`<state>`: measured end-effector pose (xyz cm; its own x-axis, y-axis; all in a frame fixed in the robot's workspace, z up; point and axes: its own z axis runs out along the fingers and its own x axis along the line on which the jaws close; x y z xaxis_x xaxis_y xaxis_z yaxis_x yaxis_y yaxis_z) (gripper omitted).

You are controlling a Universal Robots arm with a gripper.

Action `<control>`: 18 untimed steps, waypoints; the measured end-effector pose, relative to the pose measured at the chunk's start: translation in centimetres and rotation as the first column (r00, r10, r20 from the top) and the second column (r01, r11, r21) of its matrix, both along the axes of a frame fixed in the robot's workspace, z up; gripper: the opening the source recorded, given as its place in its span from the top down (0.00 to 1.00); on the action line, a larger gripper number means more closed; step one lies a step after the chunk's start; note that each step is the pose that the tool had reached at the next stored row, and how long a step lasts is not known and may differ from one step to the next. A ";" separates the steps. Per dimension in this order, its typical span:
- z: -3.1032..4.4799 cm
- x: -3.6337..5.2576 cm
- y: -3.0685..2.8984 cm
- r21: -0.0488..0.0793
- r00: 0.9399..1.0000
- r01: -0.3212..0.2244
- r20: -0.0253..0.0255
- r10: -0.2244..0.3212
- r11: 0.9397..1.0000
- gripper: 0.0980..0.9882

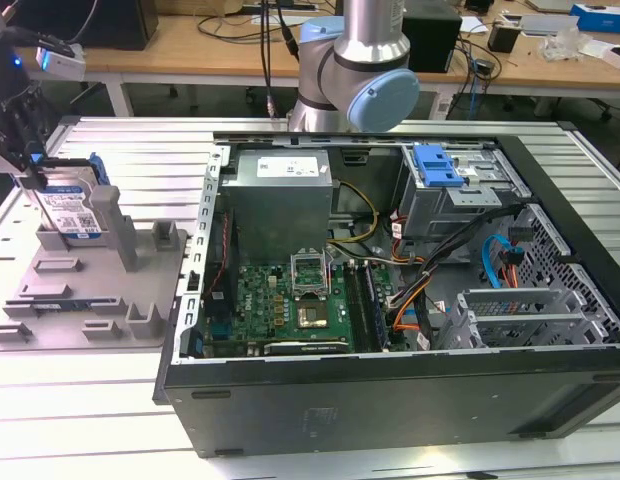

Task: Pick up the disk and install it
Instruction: 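Pick up the disk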

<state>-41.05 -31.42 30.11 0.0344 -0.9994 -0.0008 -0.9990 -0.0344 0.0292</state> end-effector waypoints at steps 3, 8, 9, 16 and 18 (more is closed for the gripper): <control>-0.05 -0.02 0.00 0.000 1.000 0.000 0.000 0.000 1.000 0.67; -0.12 -0.06 0.00 0.000 1.000 0.000 0.000 0.000 1.000 0.67; -0.13 -0.06 0.00 0.000 1.000 0.000 0.000 0.000 1.000 0.67; -0.14 -0.06 0.00 0.000 1.000 0.000 0.000 0.000 1.000 0.70; -0.14 -0.06 0.00 0.000 1.000 0.000 0.000 0.000 1.000 0.70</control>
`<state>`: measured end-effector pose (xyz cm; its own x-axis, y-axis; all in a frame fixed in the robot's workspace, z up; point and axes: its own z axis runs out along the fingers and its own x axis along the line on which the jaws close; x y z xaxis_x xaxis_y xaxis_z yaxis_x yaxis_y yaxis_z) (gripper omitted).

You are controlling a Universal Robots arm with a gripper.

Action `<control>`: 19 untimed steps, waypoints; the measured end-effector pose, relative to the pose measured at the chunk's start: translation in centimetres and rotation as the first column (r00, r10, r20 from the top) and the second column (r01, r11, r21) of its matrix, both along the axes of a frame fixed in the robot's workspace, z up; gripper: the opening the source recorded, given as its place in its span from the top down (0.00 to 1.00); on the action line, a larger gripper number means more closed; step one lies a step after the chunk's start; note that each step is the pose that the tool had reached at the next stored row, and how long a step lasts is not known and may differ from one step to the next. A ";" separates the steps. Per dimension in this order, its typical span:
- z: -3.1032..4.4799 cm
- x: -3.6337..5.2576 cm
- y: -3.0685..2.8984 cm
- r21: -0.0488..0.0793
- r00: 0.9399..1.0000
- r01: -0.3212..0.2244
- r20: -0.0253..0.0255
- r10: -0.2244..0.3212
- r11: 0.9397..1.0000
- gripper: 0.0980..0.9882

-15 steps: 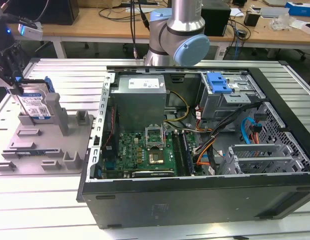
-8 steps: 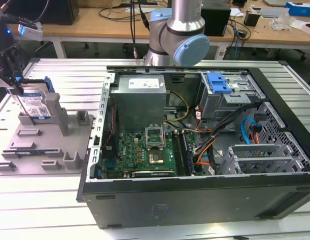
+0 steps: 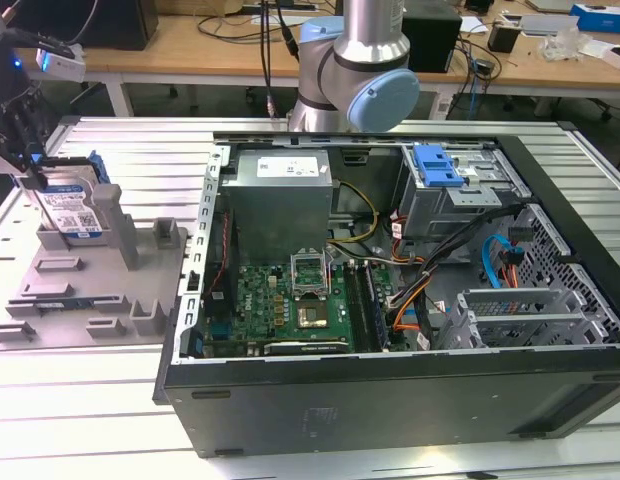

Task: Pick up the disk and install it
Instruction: 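Pick up the disk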

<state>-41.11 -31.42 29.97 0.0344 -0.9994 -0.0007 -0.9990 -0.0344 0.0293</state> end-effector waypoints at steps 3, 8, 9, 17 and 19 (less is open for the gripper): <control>-0.01 0.00 0.00 0.000 1.000 0.000 0.000 0.000 1.000 0.70; 0.05 0.00 0.00 0.000 1.000 0.000 0.001 0.000 1.000 0.70; 0.12 0.00 0.00 0.000 1.000 0.000 0.000 0.000 1.000 0.70; 1.35 0.00 0.00 0.000 1.000 0.000 0.000 0.000 1.000 0.70; 1.64 0.00 0.00 0.000 1.000 0.000 0.000 0.000 1.000 0.70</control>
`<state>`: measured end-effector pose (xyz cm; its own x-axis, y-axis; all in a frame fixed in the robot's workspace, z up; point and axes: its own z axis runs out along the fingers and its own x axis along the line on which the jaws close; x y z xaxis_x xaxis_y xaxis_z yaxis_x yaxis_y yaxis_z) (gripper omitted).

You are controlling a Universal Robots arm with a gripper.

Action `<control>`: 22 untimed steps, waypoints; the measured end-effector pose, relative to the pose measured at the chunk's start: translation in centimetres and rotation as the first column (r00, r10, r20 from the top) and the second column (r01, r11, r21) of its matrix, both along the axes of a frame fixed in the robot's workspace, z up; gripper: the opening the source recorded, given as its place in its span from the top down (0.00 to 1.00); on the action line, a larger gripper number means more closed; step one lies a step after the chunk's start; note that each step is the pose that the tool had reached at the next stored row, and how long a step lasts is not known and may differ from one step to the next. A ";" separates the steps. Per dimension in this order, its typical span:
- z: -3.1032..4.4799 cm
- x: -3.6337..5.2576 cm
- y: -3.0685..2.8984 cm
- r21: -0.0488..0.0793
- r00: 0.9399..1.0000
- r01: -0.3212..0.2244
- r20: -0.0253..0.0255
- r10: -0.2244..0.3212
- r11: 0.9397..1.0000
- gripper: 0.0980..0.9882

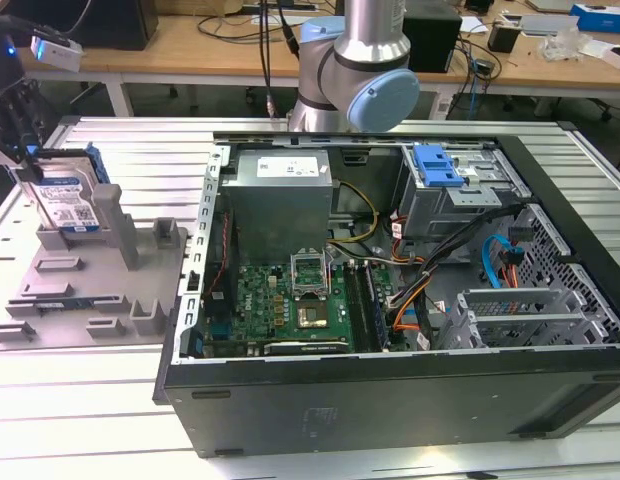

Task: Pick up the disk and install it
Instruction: 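Pick up the disk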

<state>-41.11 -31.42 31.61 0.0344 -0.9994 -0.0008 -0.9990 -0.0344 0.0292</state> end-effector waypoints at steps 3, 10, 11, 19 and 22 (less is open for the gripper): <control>0.60 0.00 0.00 0.000 1.000 0.000 0.000 0.000 1.000 0.70; 2.97 0.02 0.00 0.000 1.000 0.000 0.000 0.000 1.000 0.70; 3.26 0.02 0.00 0.000 1.000 0.000 0.000 0.000 1.000 0.70; 5.63 0.04 0.00 0.000 1.000 0.000 0.000 0.000 1.000 0.70; 6.53 0.05 -0.01 0.000 1.000 0.000 0.000 0.000 1.000 0.70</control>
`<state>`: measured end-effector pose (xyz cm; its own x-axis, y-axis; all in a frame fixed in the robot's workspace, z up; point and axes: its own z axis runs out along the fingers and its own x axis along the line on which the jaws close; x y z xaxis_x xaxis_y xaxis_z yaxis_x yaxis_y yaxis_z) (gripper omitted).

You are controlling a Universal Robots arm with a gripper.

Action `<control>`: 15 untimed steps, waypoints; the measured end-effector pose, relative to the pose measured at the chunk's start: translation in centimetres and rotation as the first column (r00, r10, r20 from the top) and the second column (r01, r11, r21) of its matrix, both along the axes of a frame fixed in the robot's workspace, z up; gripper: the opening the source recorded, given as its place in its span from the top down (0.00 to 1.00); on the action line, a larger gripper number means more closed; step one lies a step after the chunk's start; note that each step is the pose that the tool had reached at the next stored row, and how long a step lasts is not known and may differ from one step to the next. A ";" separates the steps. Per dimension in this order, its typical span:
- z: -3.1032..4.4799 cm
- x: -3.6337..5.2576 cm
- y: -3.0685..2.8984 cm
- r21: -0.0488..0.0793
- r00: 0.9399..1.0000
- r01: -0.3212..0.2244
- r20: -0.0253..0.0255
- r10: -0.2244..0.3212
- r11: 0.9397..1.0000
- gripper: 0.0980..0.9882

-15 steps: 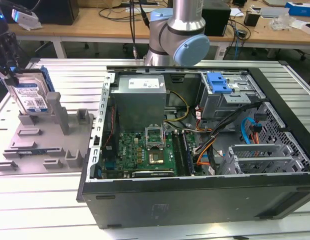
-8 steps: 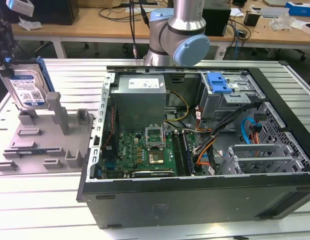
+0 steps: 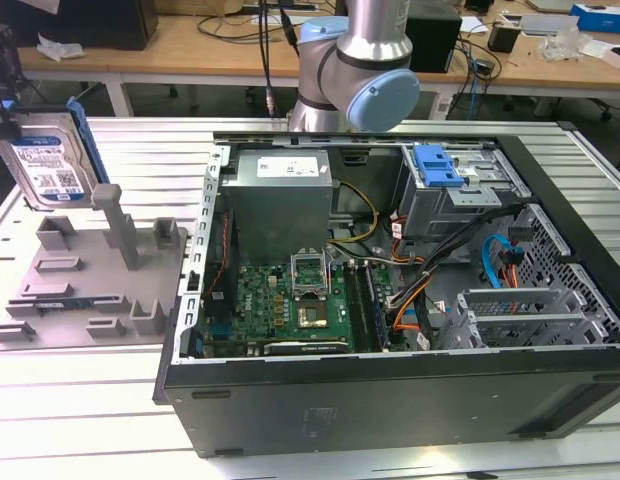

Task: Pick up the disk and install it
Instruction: 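Pick up the disk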

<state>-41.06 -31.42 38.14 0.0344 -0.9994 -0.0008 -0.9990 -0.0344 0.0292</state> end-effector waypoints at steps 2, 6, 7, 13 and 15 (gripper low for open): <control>0.77 0.01 0.00 0.000 1.000 0.000 0.000 0.000 1.000 0.70; 1.96 0.05 -0.01 0.000 1.000 0.000 0.000 0.000 1.000 0.70; 2.28 0.06 -0.01 0.000 1.000 0.000 0.000 0.000 1.000 0.70; 4.09 0.17 -0.02 0.000 1.000 0.000 0.000 0.000 1.000 0.70; 5.07 0.25 -0.03 0.000 1.000 0.000 0.000 0.000 1.000 0.70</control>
<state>-40.81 -31.45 43.21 0.0344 -0.9994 -0.0008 -0.9990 -0.0344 0.0291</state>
